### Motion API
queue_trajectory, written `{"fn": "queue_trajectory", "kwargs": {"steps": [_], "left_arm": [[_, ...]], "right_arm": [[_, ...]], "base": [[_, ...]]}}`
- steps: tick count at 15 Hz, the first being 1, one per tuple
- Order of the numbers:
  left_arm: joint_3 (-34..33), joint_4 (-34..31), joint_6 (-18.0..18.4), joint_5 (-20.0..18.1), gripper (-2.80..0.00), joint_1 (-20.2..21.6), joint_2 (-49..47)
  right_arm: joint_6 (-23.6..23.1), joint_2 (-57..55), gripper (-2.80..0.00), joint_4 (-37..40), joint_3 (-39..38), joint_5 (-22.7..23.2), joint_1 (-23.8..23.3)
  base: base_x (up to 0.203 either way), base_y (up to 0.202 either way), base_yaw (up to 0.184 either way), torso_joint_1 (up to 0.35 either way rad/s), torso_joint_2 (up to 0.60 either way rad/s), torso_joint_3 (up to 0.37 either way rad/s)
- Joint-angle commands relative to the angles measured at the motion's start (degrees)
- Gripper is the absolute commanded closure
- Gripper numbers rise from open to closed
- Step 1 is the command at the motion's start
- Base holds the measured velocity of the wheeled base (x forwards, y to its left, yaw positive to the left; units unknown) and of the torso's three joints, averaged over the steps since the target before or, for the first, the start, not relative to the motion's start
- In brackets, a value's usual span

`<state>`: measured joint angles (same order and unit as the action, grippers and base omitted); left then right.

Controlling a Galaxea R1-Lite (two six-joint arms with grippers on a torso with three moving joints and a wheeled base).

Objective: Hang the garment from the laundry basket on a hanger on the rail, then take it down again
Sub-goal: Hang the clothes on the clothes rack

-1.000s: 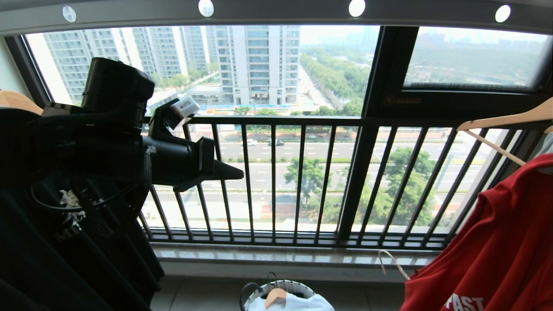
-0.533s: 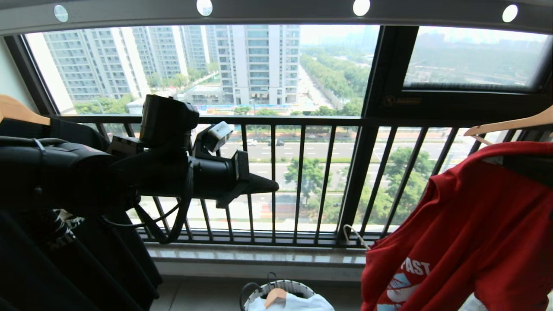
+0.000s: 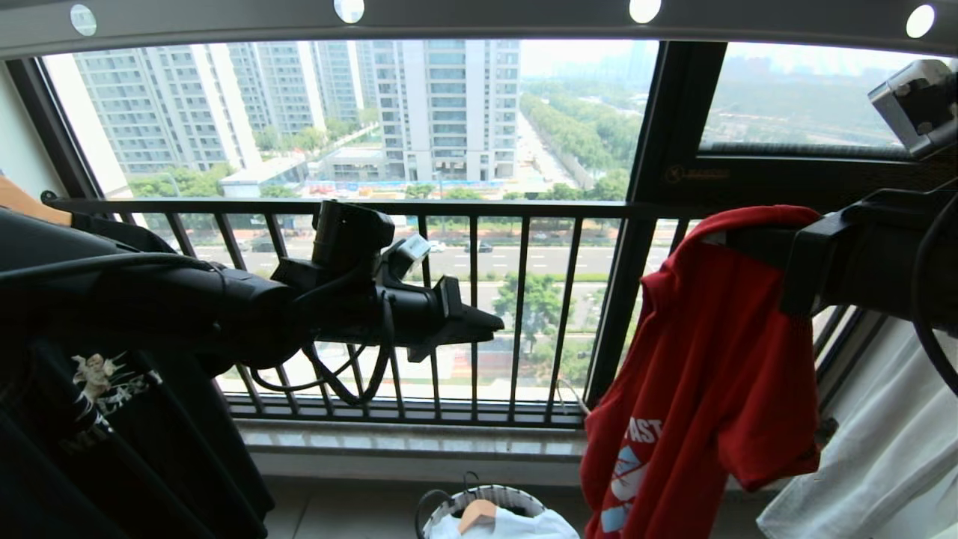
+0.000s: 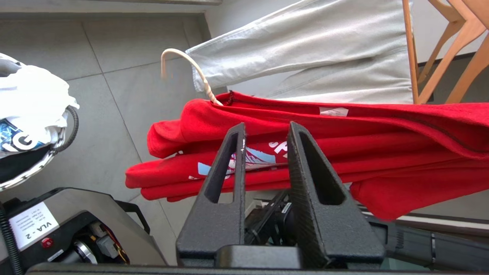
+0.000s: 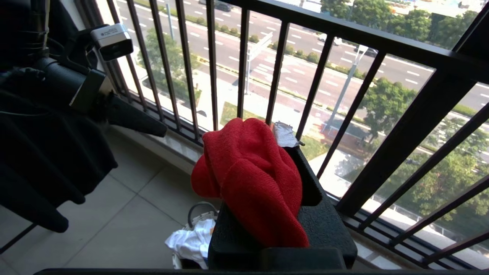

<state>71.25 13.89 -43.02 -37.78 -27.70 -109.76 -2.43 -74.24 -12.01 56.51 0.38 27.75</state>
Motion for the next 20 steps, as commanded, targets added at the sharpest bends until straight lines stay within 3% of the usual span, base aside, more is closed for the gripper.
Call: {"fn": "queue_trajectory", "kwargs": {"steps": [1,6,12,20], "left_arm": [[0.2,0.1,-0.2,-0.2,-2.80,0.0,-2.0],[0.2,5.9,-2.1,0.1,-2.80,1.7,-8.1],[0.1,11.9,-9.9,0.2,-2.80,3.9,-11.8],[0.3,12.0,-10.9,0.2,-2.80,3.8,-13.5]], "right_arm": [[0.0,-4.1,0.00,-0.3,2.1,0.1,1.1],[-0.1,-9.7,0.00,-1.6,7.6,0.0,3.3],[-0.1,-13.7,0.00,-1.7,12.1,0.0,4.9],[0.1,-17.1,0.00,-2.0,16.4,-0.2,7.2]], "base": [[0.000,0.000,0.000,0.000,0.00,0.000],[0.000,0.000,0.000,0.000,0.00,0.000],[0.000,0.000,0.000,0.000,0.00,0.000],[0.000,0.000,0.000,0.000,0.00,0.000]]}}
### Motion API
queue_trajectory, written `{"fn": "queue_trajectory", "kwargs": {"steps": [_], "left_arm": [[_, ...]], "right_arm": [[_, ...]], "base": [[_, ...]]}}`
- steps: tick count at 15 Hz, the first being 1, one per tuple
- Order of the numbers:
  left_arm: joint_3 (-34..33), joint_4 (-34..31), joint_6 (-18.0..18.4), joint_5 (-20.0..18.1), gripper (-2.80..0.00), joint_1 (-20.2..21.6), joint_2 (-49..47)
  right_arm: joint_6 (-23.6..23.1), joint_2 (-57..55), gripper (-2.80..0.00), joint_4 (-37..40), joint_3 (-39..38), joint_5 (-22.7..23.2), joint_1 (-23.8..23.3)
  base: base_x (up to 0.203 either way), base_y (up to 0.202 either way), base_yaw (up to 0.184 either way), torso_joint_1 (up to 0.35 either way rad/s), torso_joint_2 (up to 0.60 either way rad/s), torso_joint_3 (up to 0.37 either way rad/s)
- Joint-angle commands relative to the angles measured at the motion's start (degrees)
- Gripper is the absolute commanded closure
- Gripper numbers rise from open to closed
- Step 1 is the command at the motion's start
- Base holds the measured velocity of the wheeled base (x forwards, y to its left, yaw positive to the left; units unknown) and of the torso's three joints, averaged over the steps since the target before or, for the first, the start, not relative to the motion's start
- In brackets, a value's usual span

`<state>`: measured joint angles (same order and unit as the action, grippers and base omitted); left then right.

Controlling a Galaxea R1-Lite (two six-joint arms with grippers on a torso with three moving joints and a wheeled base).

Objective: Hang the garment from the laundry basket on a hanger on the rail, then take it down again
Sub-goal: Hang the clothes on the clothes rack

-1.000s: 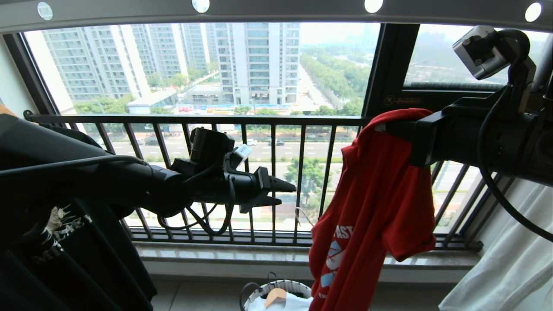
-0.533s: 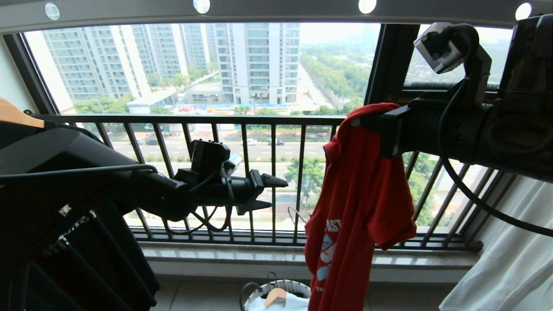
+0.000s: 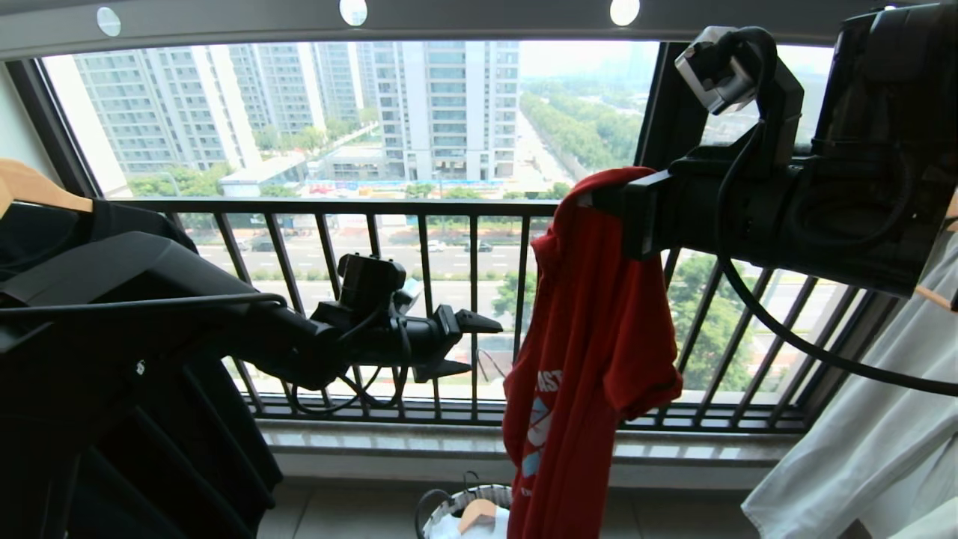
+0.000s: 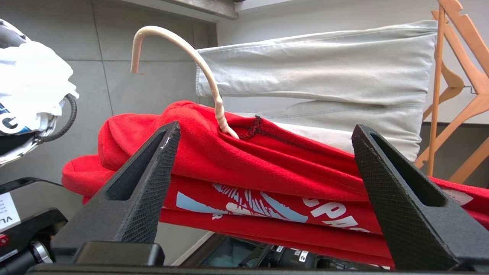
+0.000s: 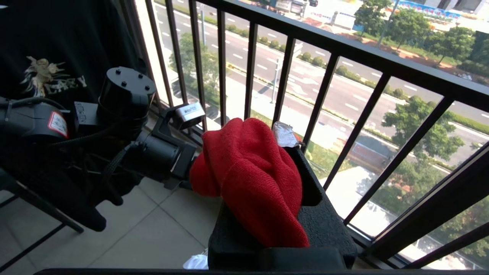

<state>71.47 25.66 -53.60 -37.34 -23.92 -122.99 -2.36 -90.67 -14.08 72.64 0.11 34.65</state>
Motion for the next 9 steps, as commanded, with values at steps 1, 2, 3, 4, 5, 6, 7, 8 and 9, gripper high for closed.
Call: {"fn": "queue_trajectory", "kwargs": {"steps": [1,2,3,4,5,6,7,8,9], "left_arm": [[0.1,0.2,-0.3,-0.2,-2.80,0.0,-0.4],[0.1,0.2,-0.3,-0.2,-2.80,0.0,-0.5],[0.2,0.2,-0.3,-0.2,-2.80,0.0,-0.7],[0.2,0.4,-0.3,-0.2,-2.80,0.0,-0.8],[0.1,1.1,-0.3,-0.2,-2.80,0.1,-1.0],[0.1,1.9,-0.3,0.0,-2.80,0.1,-1.1],[0.0,2.9,-0.4,0.8,-2.80,0.2,-1.5],[0.0,3.4,-0.6,1.3,-2.80,0.3,-1.7],[0.0,3.5,-0.7,1.3,-2.80,0.2,-1.8]], "right_arm": [[-0.1,-1.2,0.00,-0.3,0.7,-0.1,0.7],[-0.1,-1.7,0.00,-0.6,1.5,-0.1,0.9],[-0.1,-2.1,0.00,-0.7,2.3,-0.1,1.3],[-0.1,-2.7,0.00,-0.7,3.2,-0.2,1.7],[-0.1,-2.8,0.00,-0.7,3.7,-0.2,2.2],[-0.1,-2.8,0.00,-0.7,3.8,-0.2,2.6],[-0.1,-2.8,0.00,-0.7,3.9,-0.2,2.9],[-0.1,-2.8,0.00,-0.7,4.0,-0.2,3.1],[-0.1,-2.8,0.00,-0.7,4.0,-0.2,3.3]], "base": [[0.000,0.000,0.000,0.000,0.00,0.000],[0.000,0.000,0.000,0.000,0.00,0.000],[0.000,0.000,0.000,0.000,0.00,0.000],[0.000,0.000,0.000,0.000,0.00,0.000],[0.000,0.000,0.000,0.000,0.00,0.000],[0.000,0.000,0.000,0.000,0.00,0.000],[0.000,0.000,0.000,0.000,0.00,0.000],[0.000,0.000,0.000,0.000,0.00,0.000],[0.000,0.000,0.000,0.000,0.00,0.000]]}}
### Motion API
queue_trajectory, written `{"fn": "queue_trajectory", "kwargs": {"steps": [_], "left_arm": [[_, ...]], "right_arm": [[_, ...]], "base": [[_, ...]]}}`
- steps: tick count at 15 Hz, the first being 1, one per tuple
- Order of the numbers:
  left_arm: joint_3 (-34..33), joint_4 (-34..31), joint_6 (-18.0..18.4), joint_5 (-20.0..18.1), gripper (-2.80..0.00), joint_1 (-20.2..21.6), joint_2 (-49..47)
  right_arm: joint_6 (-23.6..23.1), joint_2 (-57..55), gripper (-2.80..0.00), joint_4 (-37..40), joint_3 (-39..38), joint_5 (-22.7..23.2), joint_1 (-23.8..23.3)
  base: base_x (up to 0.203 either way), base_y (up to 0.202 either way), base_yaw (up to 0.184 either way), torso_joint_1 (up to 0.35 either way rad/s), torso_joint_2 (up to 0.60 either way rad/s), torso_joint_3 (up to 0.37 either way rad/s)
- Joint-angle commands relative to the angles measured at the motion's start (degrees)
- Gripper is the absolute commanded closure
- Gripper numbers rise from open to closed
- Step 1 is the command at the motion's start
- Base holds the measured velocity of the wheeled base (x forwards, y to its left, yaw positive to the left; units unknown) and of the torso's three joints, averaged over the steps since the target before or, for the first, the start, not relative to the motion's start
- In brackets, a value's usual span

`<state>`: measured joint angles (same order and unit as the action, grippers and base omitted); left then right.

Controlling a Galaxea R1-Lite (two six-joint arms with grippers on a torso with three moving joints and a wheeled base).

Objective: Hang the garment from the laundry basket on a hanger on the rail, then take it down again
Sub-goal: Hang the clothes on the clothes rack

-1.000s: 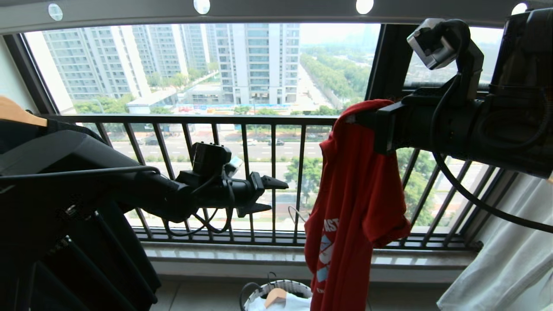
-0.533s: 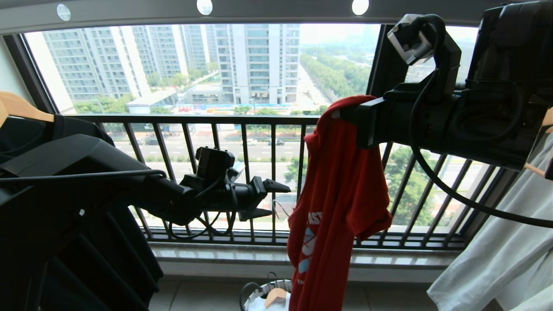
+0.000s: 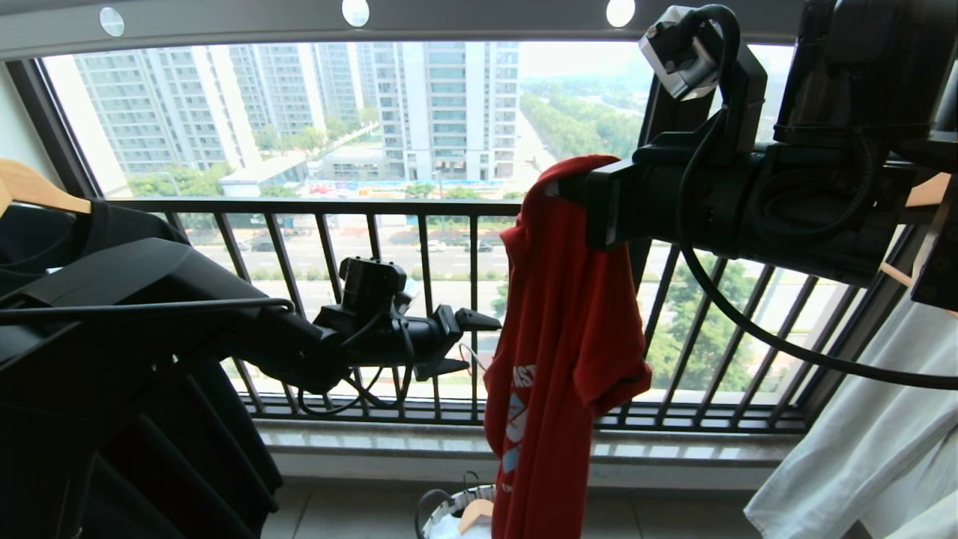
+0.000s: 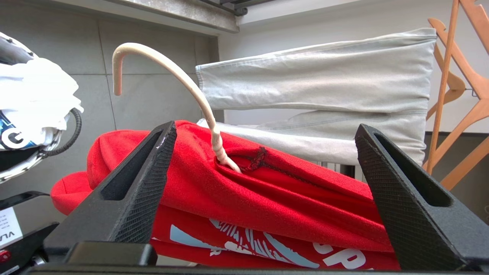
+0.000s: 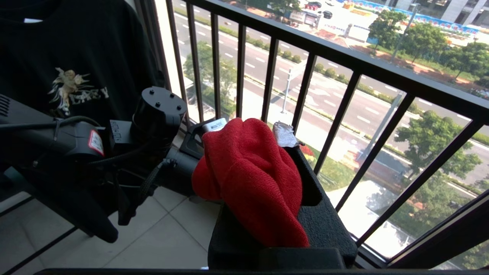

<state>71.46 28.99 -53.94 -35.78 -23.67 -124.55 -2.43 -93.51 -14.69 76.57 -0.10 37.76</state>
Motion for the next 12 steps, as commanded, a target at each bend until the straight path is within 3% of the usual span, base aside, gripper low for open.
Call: {"fn": "queue_trajectory", "kwargs": {"steps": [1,6,7,12], "left_arm": [[0.0,0.2,-0.4,-0.2,-2.80,-0.1,-0.3],[0.0,0.2,-0.3,-0.3,-2.80,-0.1,-0.3],[0.0,0.3,-0.4,-0.2,0.00,-0.1,-0.3],[0.0,0.3,-0.4,-0.3,0.00,-0.1,0.1]], "right_arm": [[0.0,0.0,0.00,-0.1,0.1,0.0,0.3],[0.1,-0.4,0.00,-0.1,1.0,0.0,1.0],[0.1,-0.6,0.00,-0.1,1.3,-0.4,1.1],[0.1,-1.5,0.00,-0.1,1.6,-1.2,1.3]], "base": [[0.000,0.000,0.000,0.000,0.00,0.000],[0.000,0.000,0.000,0.000,0.00,0.000],[0.000,0.000,0.000,0.000,0.00,0.000],[0.000,0.000,0.000,0.000,0.00,0.000]]}}
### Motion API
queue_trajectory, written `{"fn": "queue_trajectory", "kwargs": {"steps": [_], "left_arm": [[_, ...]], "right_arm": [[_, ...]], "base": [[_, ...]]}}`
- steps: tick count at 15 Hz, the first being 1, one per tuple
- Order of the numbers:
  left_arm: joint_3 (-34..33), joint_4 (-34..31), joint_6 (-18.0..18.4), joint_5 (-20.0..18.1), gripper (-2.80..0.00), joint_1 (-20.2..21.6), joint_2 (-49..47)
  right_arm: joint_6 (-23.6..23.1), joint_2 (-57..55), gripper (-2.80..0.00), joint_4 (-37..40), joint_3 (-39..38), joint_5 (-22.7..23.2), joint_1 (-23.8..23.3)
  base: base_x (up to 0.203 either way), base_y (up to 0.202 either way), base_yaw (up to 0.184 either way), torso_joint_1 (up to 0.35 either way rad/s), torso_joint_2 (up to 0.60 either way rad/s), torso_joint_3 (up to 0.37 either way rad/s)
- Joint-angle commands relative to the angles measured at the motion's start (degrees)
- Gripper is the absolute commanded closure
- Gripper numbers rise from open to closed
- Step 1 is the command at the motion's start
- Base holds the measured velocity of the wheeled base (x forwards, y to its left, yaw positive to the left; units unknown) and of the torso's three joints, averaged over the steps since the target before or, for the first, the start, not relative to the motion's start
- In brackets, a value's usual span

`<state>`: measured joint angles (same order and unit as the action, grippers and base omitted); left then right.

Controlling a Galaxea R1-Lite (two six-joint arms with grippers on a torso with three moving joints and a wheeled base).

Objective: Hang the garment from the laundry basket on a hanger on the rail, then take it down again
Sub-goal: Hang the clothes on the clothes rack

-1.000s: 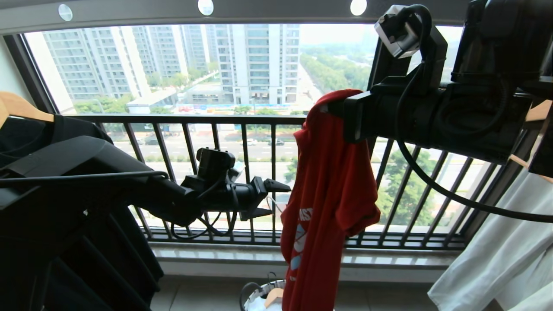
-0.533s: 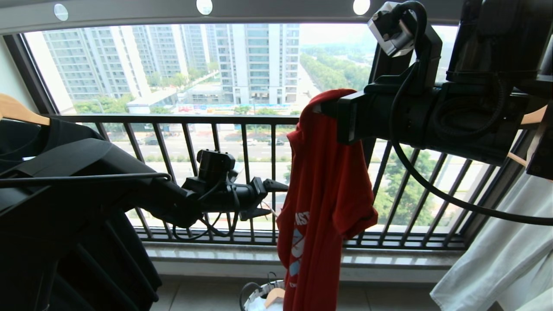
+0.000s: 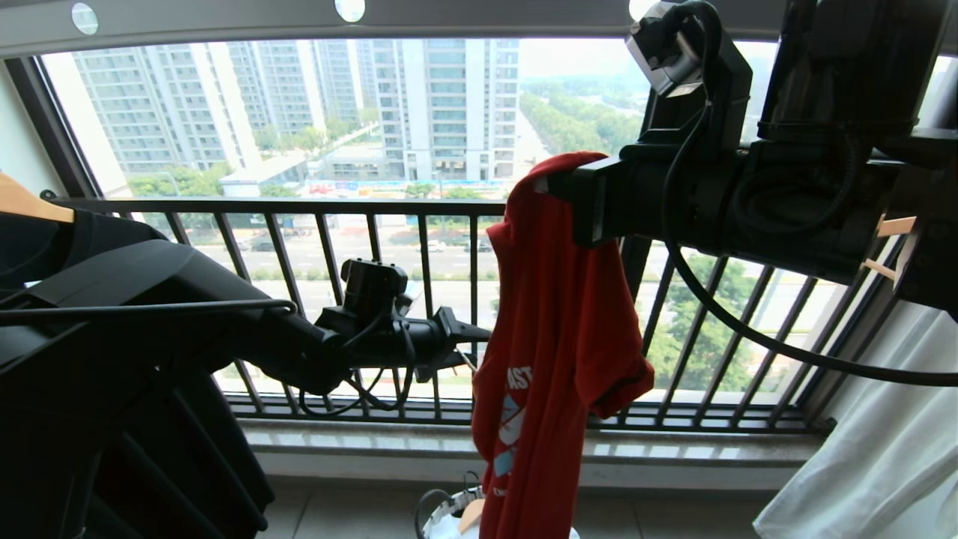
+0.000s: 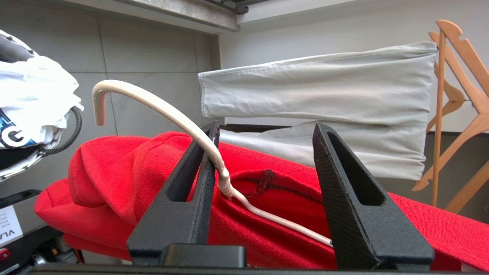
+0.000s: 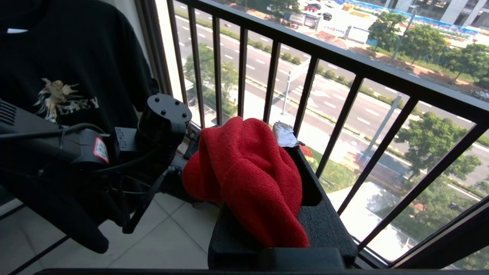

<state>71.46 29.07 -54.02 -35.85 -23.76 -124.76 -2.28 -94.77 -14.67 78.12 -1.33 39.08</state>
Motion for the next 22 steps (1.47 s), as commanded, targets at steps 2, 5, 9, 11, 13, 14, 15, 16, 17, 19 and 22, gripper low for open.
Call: {"fn": "queue_trajectory", "kwargs": {"steps": [2,5,9,11,13,14,15,16,17,19,22], "left_arm": [[0.0,0.1,-0.4,-0.2,0.00,0.0,1.2],[0.0,0.1,-0.5,-0.2,0.00,0.5,3.0],[0.1,0.1,-2.5,0.1,0.00,0.6,4.9],[0.1,0.1,-2.9,0.2,0.00,0.9,6.9],[0.2,0.1,-3.4,1.5,0.00,1.2,8.9],[0.7,0.1,-3.6,2.8,0.00,1.2,9.8],[0.9,0.0,-3.6,3.1,0.00,1.3,10.4],[0.9,0.0,-3.6,3.1,0.00,1.4,10.5],[0.9,0.0,-3.6,3.2,0.00,1.4,10.5],[1.2,0.0,-3.4,3.7,0.00,1.8,10.5],[2.1,-0.6,-1.5,6.2,0.00,1.8,10.7]], "right_arm": [[-0.1,-0.2,0.00,-0.1,-0.1,-0.2,0.0],[-0.1,-0.2,0.00,-0.1,-0.4,-0.7,0.0],[-0.1,-0.4,0.00,0.0,-0.8,-1.6,-0.1],[-0.3,-0.4,0.00,0.0,-1.1,-1.6,-0.1],[-0.3,-1.0,0.00,0.0,-1.4,-1.6,-0.1],[-0.4,-1.1,0.00,0.1,-1.6,-1.6,-0.1],[-0.4,-1.1,0.00,0.1,-1.6,-1.6,-0.1],[-0.7,-1.2,0.00,0.1,-1.6,-1.6,-0.1],[-1.5,-1.2,0.00,0.2,-1.7,-1.6,-0.1],[-1.6,-1.0,0.00,0.2,-2.2,-1.7,-0.1],[-2.6,-0.8,0.00,0.2,-2.9,-3.2,-0.1]], "base": [[0.000,0.000,0.000,0.000,0.00,0.000],[0.000,0.000,0.000,0.000,0.00,0.000],[0.000,0.000,0.000,0.000,0.00,0.000],[0.000,0.000,0.000,0.000,0.00,0.000],[0.000,0.000,0.000,0.000,0.00,0.000],[0.000,0.000,0.000,0.000,0.00,0.000],[0.000,0.000,0.000,0.000,0.00,0.000],[0.000,0.000,0.000,0.000,0.00,0.000],[0.000,0.000,0.000,0.000,0.00,0.000],[0.000,0.000,0.000,0.000,0.00,0.000],[0.000,0.000,0.000,0.000,0.00,0.000]]}}
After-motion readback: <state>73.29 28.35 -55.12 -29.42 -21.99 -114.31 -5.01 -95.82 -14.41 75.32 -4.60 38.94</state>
